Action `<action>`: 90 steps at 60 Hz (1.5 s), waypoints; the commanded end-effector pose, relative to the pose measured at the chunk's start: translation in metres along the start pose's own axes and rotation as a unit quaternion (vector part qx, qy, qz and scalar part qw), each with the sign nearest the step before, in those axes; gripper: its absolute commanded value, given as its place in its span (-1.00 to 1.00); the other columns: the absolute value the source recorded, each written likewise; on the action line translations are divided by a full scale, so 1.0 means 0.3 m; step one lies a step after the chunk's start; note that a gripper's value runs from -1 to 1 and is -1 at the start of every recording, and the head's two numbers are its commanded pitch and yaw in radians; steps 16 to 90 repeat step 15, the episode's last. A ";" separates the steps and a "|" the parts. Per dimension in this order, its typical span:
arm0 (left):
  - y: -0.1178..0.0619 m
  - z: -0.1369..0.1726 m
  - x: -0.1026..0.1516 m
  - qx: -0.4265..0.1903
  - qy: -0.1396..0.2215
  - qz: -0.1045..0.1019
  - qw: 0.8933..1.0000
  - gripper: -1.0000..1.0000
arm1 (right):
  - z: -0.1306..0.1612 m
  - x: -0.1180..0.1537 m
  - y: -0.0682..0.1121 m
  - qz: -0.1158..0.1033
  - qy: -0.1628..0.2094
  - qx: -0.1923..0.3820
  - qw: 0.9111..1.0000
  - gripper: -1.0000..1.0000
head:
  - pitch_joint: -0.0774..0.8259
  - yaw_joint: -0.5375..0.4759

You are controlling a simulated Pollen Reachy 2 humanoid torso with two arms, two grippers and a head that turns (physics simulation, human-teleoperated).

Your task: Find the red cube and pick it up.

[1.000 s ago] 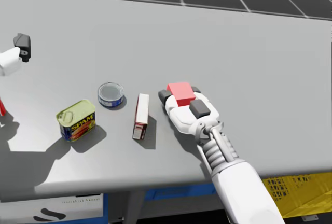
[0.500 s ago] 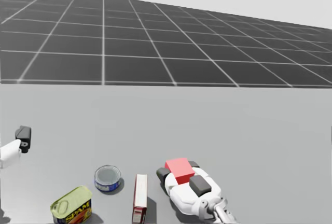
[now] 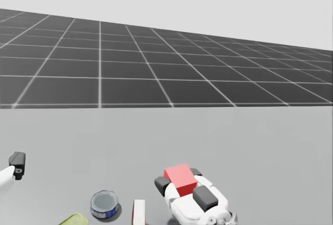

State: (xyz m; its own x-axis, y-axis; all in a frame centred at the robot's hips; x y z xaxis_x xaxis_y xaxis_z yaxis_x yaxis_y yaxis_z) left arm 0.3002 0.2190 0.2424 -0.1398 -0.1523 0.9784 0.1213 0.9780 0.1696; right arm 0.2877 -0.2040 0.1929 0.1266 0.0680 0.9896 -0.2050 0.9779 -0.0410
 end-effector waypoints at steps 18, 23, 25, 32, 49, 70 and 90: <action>0.004 0.000 0.001 0.002 -0.002 0.001 1.000 -1.00 | 0.065 0.471 -0.001 0.066 -0.197 -0.037 0.978 1.00 | -0.26 -0.49; 0.004 0.000 0.001 0.002 -0.002 0.001 1.000 -1.00 | 0.065 0.471 -0.001 0.066 -0.197 -0.037 0.978 1.00 | -0.26 -0.49; 0.004 0.000 0.001 0.002 -0.002 0.001 1.000 -1.00 | 0.065 0.471 -0.001 0.066 -0.197 -0.037 0.978 1.00 | -0.26 -0.49; 0.004 0.000 0.001 0.002 -0.002 0.001 1.000 -1.00 | 0.065 0.471 -0.001 0.066 -0.197 -0.037 0.978 1.00 | -0.26 -0.49; 0.004 0.000 0.001 0.002 -0.002 0.001 1.000 -1.00 | 0.065 0.471 -0.001 0.066 -0.197 -0.037 0.978 1.00 | -0.26 -0.49; 0.004 0.000 0.001 0.002 -0.002 0.001 1.000 -1.00 | 0.065 0.471 -0.001 0.066 -0.197 -0.037 0.978 1.00 | -0.26 -0.49; 0.004 0.000 0.001 0.002 -0.002 0.001 1.000 -1.00 | 0.065 0.471 -0.001 0.066 -0.197 -0.037 0.978 1.00 | -0.26 -0.49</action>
